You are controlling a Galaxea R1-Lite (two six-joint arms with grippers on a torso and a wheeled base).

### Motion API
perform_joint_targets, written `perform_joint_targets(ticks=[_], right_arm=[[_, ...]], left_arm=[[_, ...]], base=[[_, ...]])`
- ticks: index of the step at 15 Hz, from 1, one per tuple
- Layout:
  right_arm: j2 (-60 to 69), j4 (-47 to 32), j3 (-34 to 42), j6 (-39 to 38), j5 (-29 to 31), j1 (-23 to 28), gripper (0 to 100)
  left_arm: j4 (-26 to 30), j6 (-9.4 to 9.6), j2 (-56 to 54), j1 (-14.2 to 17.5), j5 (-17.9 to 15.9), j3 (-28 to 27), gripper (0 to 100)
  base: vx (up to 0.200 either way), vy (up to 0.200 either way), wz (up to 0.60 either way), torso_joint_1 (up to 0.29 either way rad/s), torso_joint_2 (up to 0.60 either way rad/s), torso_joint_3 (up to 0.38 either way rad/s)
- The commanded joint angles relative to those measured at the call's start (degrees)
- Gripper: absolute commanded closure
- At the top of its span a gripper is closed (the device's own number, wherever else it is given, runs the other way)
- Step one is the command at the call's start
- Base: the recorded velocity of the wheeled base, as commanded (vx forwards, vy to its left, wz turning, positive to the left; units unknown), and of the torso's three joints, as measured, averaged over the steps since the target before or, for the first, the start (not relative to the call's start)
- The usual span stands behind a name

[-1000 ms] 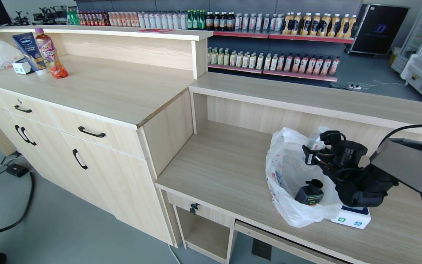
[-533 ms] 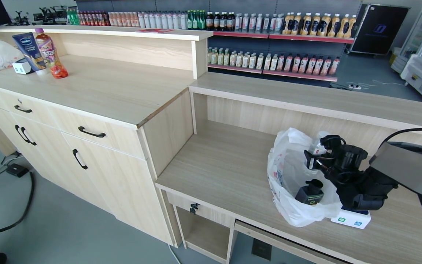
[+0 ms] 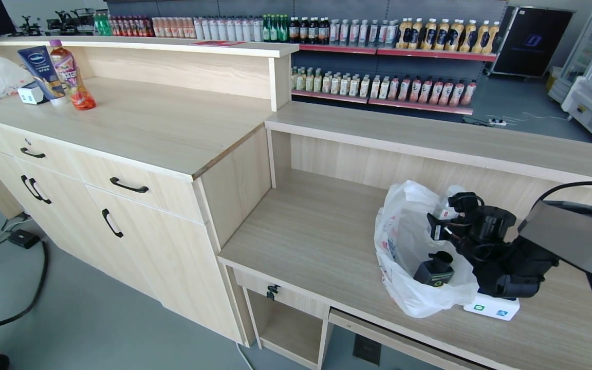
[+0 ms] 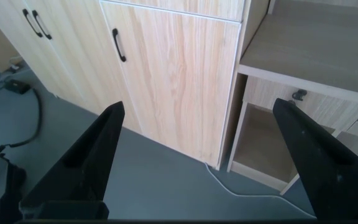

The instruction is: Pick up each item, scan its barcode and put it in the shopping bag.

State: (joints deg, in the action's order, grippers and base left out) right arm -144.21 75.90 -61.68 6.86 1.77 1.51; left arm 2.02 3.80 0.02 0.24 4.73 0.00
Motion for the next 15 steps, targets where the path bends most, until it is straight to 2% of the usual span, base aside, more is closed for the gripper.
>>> perform_joint_targets(ticks=[1,6,8,13,15], right_arm=[[-0.5,-0.2,0.2,0.1,0.0,0.0,0],[1.1,-0.6,-0.4,0.0,-0.6,-0.2,0],[3.4,-0.8,0.2,0.0,-5.1,-0.3,0],[9.7,-3.8,0.5,0.1,-10.6,-0.5,0],[11.9,-4.8,0.8,0.0,-10.9,-0.5,0]], left_arm=[[0.0,-0.02,0.0,0.0,0.0,0.0,0],[0.0,-0.02,0.0,0.0,0.0,0.0,0],[0.0,-0.02,0.0,0.0,0.0,0.0,0],[0.0,-0.02,0.0,0.0,0.0,0.0,0],[0.0,-0.02,0.0,0.0,0.0,0.0,0]], base=[[0.000,0.000,0.00,0.000,0.00,0.000],[0.000,0.000,0.00,0.000,0.00,0.000],[0.000,0.000,0.00,0.000,0.00,0.000],[0.000,0.000,0.00,0.000,0.00,0.000],[0.000,0.000,0.00,0.000,0.00,0.000]])
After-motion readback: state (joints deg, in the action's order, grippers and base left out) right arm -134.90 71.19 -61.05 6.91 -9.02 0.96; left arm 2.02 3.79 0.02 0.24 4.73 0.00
